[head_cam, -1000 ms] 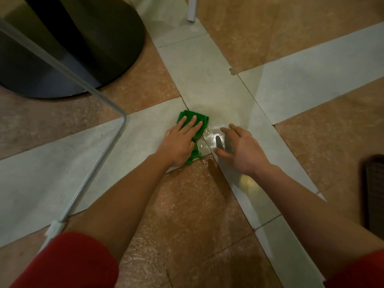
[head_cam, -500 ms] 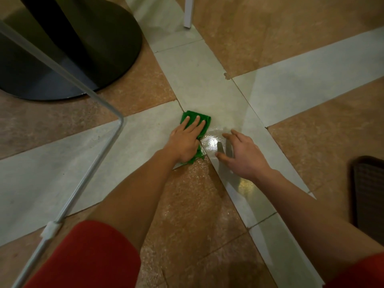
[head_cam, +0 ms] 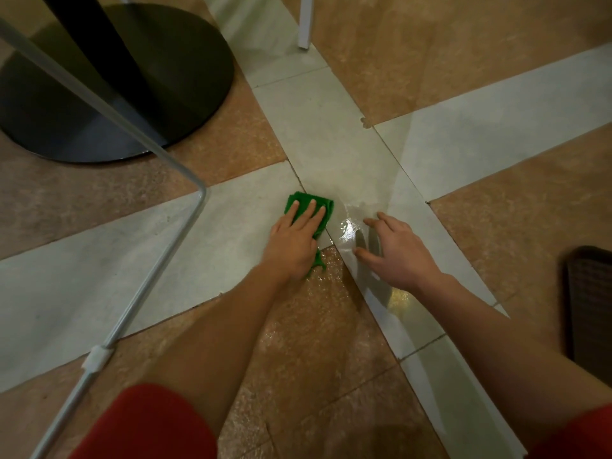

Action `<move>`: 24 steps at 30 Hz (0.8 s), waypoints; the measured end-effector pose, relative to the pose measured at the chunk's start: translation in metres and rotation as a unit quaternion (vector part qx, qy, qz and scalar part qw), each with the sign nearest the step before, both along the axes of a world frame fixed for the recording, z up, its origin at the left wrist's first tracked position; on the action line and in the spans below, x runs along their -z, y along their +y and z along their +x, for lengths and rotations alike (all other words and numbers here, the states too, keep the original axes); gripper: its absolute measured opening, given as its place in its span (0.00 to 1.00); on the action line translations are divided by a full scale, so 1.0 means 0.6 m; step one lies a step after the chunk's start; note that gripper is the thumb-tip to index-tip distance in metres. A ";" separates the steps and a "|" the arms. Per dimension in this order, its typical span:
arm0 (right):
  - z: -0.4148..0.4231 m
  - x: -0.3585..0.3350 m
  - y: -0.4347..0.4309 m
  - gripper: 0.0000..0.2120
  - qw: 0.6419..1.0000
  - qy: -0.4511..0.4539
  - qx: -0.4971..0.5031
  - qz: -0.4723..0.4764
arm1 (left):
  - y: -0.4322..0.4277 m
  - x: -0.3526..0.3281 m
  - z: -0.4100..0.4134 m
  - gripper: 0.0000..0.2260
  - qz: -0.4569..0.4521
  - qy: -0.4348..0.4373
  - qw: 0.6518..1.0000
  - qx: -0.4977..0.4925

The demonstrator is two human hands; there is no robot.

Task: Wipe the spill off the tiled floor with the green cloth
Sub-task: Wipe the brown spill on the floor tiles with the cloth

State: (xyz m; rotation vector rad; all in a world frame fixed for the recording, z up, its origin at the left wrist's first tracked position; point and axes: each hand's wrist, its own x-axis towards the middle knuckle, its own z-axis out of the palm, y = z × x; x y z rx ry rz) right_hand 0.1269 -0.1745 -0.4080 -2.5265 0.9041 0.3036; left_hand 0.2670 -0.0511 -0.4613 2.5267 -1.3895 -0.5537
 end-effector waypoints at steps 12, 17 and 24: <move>0.002 -0.010 0.020 0.31 0.999 -0.005 -0.037 -0.006 | 0.041 0.006 -0.047 0.27 0.021 -0.038 0.999 -0.012; 0.015 -0.009 0.035 0.31 0.998 -0.007 -0.055 -0.006 | 0.054 0.006 -0.081 0.28 0.023 -0.064 0.997 0.047; 0.007 -0.014 0.026 0.32 0.997 0.008 -0.074 -0.028 | 0.071 0.009 -0.048 0.27 0.008 -0.036 0.998 -0.048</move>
